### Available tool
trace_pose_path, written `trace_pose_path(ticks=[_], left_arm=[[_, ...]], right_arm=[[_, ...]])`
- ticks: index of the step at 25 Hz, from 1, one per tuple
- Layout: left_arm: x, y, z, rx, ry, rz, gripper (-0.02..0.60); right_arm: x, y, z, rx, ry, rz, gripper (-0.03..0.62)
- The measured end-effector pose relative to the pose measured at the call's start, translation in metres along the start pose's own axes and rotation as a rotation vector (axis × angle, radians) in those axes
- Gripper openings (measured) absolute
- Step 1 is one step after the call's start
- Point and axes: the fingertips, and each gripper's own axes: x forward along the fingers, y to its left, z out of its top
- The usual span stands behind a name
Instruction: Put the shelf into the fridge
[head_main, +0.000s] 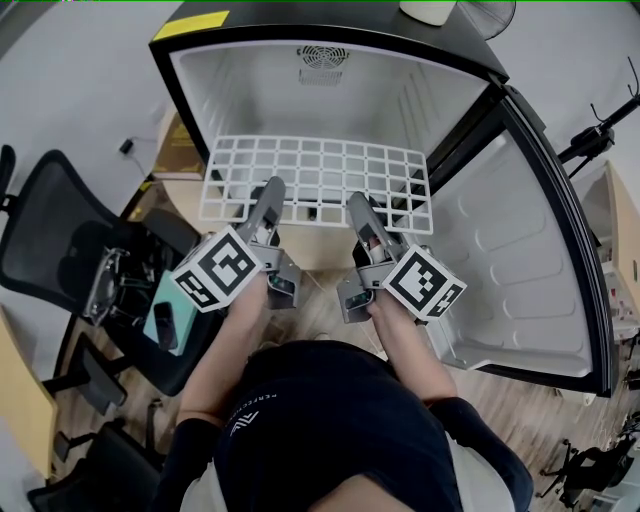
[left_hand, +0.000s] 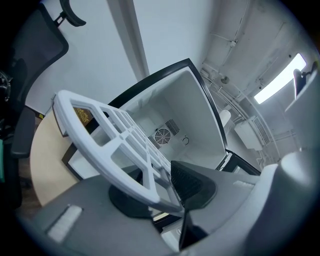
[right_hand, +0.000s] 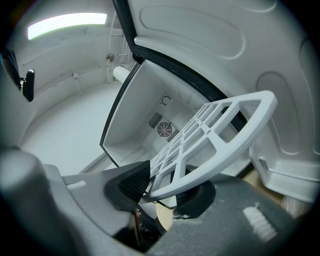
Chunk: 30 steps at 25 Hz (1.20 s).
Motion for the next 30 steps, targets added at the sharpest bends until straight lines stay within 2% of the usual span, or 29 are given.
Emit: trace_pose_path(ticks=[22, 30], left_arm=[[0.014, 0.001, 0.01, 0.002, 0.02, -0.018, 0.132], [0.015, 0.002, 0.011, 0.009, 0.007, -0.015, 0.135]], right_arm=[[0.014, 0.001, 0.009, -0.016, -0.01, -0.013, 0.132], [0.016, -0.001, 0.011, 0.01, -0.014, -0.021, 0.128]])
